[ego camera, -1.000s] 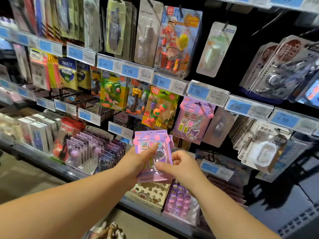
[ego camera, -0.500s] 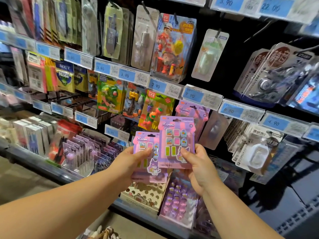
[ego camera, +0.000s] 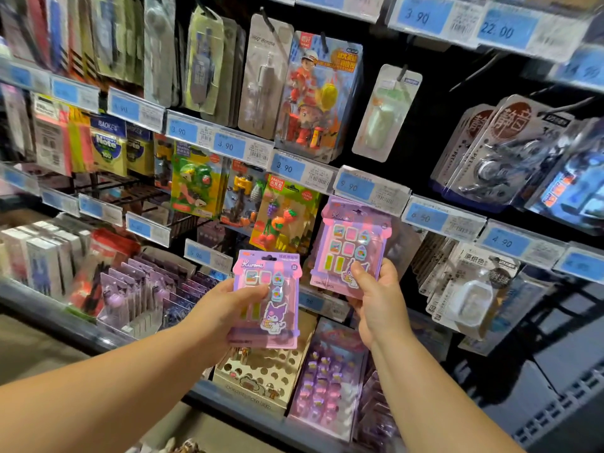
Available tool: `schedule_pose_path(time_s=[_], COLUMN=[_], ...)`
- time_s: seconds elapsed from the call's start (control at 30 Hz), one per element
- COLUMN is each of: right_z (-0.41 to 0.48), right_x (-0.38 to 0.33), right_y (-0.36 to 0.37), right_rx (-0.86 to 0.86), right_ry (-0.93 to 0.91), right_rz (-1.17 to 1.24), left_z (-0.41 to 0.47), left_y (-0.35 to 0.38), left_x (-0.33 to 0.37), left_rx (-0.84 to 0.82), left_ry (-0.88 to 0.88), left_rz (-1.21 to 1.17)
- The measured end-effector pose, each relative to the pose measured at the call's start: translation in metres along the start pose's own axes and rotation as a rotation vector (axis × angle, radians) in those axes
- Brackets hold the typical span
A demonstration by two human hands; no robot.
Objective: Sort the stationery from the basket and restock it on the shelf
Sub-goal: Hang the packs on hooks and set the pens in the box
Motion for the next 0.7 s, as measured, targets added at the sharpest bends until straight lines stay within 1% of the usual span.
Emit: schedule_pose_path(time_s=[0.17, 0.27, 0.37, 0.5, 0.57, 0.6, 0.63, 0.67, 0.7], right_z=[0.01, 0.016, 0.02, 0.015, 0.009, 0.004, 0.0, -0.003, -0.007], right_x=[0.003, 0.007, 0.011, 0.012, 0.012, 0.012, 0.011, 0.011, 0.011], right_y=[0.005, 0.008, 0.008, 0.0, -0.004, -0.005, -0.004, -0.001, 0.004], right_rx=[0.03, 0.085, 0.15, 0.312, 0.373, 0.384, 0.366, 0.304, 0.189], right_ry=[0.021, 0.051, 0.127, 0.217, 0.189, 0.143, 0.081, 0.021, -0.015], right_rz=[0.011, -0.003, -0.049, -0.254, -0.376, -0.459, -0.529, -0.564, -0.564], left_z=[0.003, 0.004, 0.004, 0.001, 0.0, 0.001, 0.001, 0.002, 0.003], left_y=[-0.008, -0.009, -0.008, -0.005, -0.003, -0.003, -0.003, -0.004, -0.004], left_x=[0.001, 0.002, 0.003, 0.003, 0.002, 0.002, 0.002, 0.002, 0.002], left_rx=[-0.011, -0.023, -0.039, -0.05, -0.061, -0.066, -0.062, -0.052, -0.041], left_ry=[0.019, 0.025, 0.024, 0.022, 0.021, 0.023, 0.024, 0.027, 0.03], left_rz=[0.031, 0.048, 0.042, 0.017, 0.029, 0.035, 0.036, 0.033, 0.032])
Point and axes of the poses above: each hand's wrist, its own z-axis towards the middle knuckle, its own y-axis out of the palm, x = y × z, the point moved 3 cm from there along z, towards the middle knuckle, and after that the axes turned 9 degrees about -z, right-handed, at the moved point
